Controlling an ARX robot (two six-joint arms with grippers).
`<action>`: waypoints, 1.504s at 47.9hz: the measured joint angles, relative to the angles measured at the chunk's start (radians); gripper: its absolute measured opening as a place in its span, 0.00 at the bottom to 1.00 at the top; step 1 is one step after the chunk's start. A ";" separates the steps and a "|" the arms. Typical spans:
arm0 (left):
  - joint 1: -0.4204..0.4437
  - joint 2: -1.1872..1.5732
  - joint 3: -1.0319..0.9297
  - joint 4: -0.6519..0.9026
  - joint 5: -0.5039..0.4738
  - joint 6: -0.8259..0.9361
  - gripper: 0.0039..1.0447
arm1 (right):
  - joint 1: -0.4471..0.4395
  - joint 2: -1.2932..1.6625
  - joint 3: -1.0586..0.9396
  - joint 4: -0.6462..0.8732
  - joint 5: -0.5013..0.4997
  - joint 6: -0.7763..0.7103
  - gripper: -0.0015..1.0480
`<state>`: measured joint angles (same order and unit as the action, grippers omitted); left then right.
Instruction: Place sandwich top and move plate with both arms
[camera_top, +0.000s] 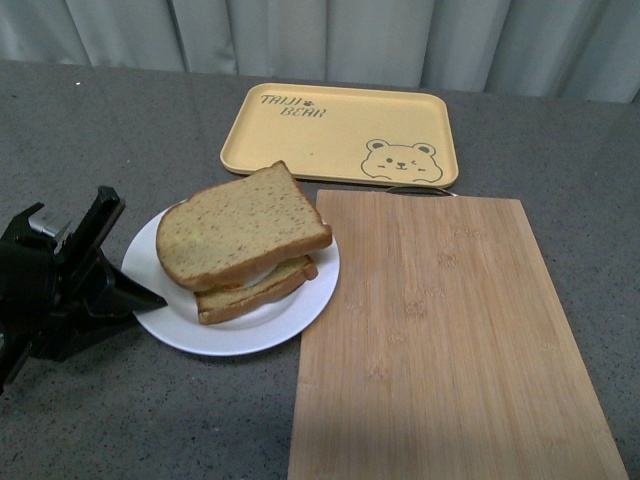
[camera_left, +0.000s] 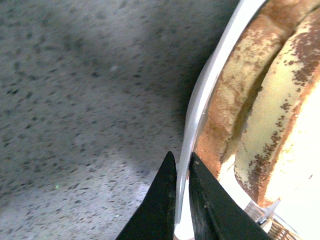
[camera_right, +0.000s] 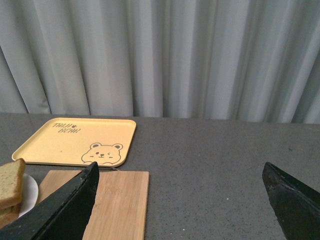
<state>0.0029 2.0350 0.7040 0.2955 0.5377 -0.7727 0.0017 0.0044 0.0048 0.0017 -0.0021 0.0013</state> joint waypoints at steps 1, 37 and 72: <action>0.002 -0.002 0.002 0.005 0.008 0.000 0.04 | 0.000 0.000 0.000 0.000 0.000 0.000 0.91; -0.004 -0.117 -0.165 0.502 0.121 -0.384 0.03 | 0.000 0.000 0.000 0.000 0.000 0.000 0.91; -0.224 0.271 0.487 0.290 0.005 -0.490 0.03 | 0.000 0.000 0.000 0.000 0.000 0.000 0.91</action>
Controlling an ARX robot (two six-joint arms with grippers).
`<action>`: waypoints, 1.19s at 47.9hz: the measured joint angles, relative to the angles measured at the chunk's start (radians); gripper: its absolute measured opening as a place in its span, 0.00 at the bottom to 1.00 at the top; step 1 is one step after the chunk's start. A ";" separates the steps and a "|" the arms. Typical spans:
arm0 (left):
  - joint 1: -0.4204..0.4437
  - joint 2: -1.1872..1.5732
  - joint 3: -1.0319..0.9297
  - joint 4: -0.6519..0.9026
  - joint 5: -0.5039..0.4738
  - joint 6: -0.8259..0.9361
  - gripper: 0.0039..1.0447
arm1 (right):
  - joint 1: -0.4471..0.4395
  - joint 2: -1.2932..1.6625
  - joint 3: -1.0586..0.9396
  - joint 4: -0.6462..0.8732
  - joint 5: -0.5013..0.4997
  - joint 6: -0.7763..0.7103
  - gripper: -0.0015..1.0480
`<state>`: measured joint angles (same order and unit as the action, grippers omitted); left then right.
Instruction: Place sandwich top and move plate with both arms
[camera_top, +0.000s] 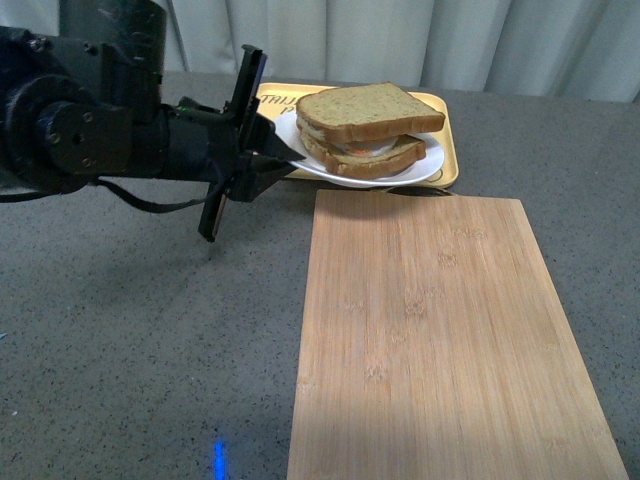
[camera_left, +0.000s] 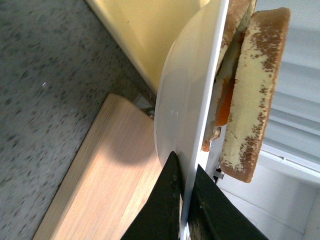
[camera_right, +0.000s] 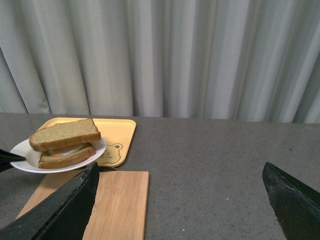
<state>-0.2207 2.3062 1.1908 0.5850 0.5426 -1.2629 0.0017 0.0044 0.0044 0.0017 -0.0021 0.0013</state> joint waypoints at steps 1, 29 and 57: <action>-0.003 0.011 0.023 -0.013 -0.003 -0.002 0.03 | 0.000 0.000 0.000 0.000 0.000 0.000 0.91; 0.004 0.220 0.489 -0.318 -0.064 0.021 0.03 | 0.000 0.000 0.000 0.000 0.000 0.000 0.91; 0.027 -0.071 0.152 -0.221 -0.158 0.193 0.95 | 0.000 0.000 0.000 0.000 0.000 0.000 0.91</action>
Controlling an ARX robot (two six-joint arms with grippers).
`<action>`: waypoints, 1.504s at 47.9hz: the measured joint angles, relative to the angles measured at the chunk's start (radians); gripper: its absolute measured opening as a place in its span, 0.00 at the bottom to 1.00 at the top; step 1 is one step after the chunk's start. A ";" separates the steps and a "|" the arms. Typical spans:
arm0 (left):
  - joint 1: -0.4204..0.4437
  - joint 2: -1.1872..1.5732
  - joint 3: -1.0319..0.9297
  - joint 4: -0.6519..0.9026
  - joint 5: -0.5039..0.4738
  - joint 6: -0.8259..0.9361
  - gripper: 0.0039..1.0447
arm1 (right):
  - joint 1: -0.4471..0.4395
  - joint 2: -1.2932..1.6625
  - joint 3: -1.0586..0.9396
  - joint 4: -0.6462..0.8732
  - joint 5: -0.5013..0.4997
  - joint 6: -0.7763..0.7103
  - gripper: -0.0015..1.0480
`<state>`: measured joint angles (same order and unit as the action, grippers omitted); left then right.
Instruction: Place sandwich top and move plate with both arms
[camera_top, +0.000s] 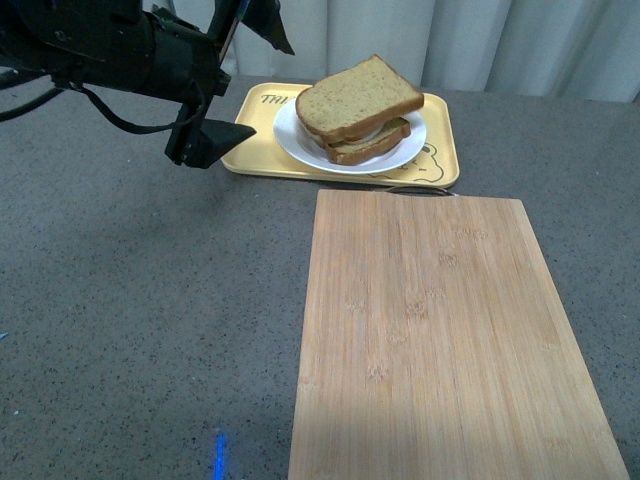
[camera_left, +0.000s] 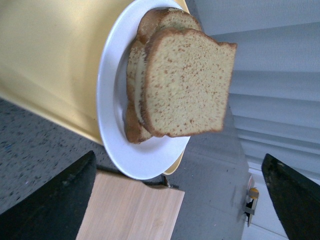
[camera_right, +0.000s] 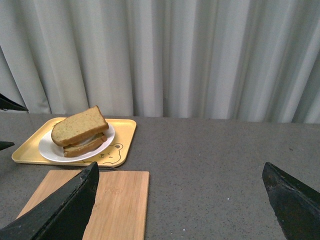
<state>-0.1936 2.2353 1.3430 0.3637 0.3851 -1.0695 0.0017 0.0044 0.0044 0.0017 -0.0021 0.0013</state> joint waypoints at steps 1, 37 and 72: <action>0.000 -0.004 -0.004 -0.001 0.000 0.005 0.96 | 0.000 0.000 0.000 0.000 0.000 0.000 0.91; 0.089 -0.539 -0.951 0.920 -0.479 1.050 0.03 | 0.000 0.000 0.000 0.000 0.000 0.000 0.91; 0.192 -1.161 -1.263 0.613 -0.387 1.062 0.03 | 0.000 0.000 0.000 0.000 0.000 0.000 0.91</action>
